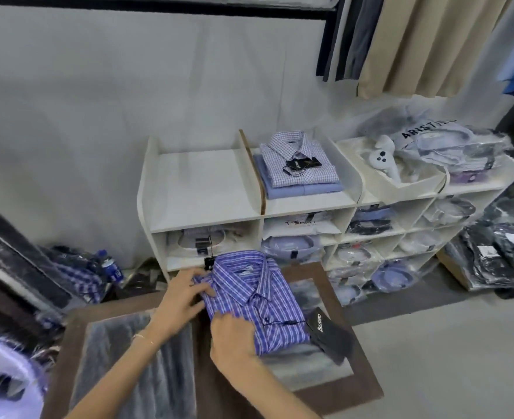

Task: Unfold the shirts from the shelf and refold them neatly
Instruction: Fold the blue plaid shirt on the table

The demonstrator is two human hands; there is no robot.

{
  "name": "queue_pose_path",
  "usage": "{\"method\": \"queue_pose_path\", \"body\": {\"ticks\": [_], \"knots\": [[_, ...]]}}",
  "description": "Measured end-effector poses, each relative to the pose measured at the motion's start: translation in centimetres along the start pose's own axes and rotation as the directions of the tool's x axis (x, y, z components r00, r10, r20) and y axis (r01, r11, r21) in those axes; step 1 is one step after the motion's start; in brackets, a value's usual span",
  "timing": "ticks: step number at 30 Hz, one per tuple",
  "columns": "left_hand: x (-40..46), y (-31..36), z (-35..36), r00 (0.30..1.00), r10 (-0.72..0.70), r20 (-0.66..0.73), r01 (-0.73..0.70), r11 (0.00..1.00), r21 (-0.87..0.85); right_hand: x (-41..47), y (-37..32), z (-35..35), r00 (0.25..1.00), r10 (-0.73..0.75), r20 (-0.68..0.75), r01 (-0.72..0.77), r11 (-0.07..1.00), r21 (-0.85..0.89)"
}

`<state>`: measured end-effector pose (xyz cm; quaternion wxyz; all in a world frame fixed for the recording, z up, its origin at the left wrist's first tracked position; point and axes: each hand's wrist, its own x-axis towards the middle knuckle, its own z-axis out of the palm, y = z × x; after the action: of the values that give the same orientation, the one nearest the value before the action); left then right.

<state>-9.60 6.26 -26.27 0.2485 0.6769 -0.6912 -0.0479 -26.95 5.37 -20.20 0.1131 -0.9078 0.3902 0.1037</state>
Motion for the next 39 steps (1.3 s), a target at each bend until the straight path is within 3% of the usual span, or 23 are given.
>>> {"method": "queue_pose_path", "body": {"ticks": [4,7,11,14,18,21,24,27,30,34,39], "knots": [[-4.7,-0.5,1.5,0.982,-0.178,-0.066,0.179,0.984,0.012,0.3,-2.8,2.6,0.993,-0.061,0.100,0.065,0.997,-0.031],[-6.7,-1.2,2.2,0.982,-0.181,-0.061,0.183,0.982,0.043,0.5,-3.7,3.4,0.988,-0.100,0.116,0.103,0.994,-0.023],[-7.1,-1.3,2.6,0.976,-0.212,-0.051,0.216,0.972,0.096,0.6,-2.7,3.3,0.974,-0.148,0.170,0.113,0.974,0.197],[-5.2,1.2,1.6,0.947,-0.265,-0.181,0.277,0.960,0.041,0.7,-0.1,2.0,0.989,-0.115,0.097,0.058,0.887,0.458],[-1.0,6.4,1.3,0.969,-0.104,-0.223,0.093,0.994,-0.061,0.6,7.2,0.2,0.986,0.102,-0.134,-0.001,0.799,0.601],[1.6,11.0,3.1,0.999,0.045,-0.030,-0.047,0.997,-0.065,-0.4,13.9,0.5,0.984,0.123,-0.126,-0.007,0.743,0.670],[2.5,14.2,5.8,0.920,0.072,0.385,-0.079,0.997,0.004,-2.1,18.1,1.4,0.998,0.011,0.069,-0.051,0.784,0.619],[2.7,15.8,7.7,0.823,0.070,0.564,-0.143,0.986,0.086,-3.4,19.3,3.1,0.989,0.025,0.143,-0.077,0.928,0.363],[2.6,16.5,8.9,0.844,0.035,0.535,-0.125,0.983,0.133,-3.6,18.9,4.8,0.998,0.059,0.034,-0.066,0.968,0.241],[2.3,16.4,9.3,0.880,0.039,0.473,-0.082,0.994,0.069,-3.7,18.6,4.9,0.995,0.102,0.006,-0.101,0.973,0.206],[1.9,16.7,8.0,0.970,0.027,0.242,0.001,0.994,-0.111,-4.1,18.2,1.9,0.995,0.061,-0.074,-0.043,0.974,0.220]]}}
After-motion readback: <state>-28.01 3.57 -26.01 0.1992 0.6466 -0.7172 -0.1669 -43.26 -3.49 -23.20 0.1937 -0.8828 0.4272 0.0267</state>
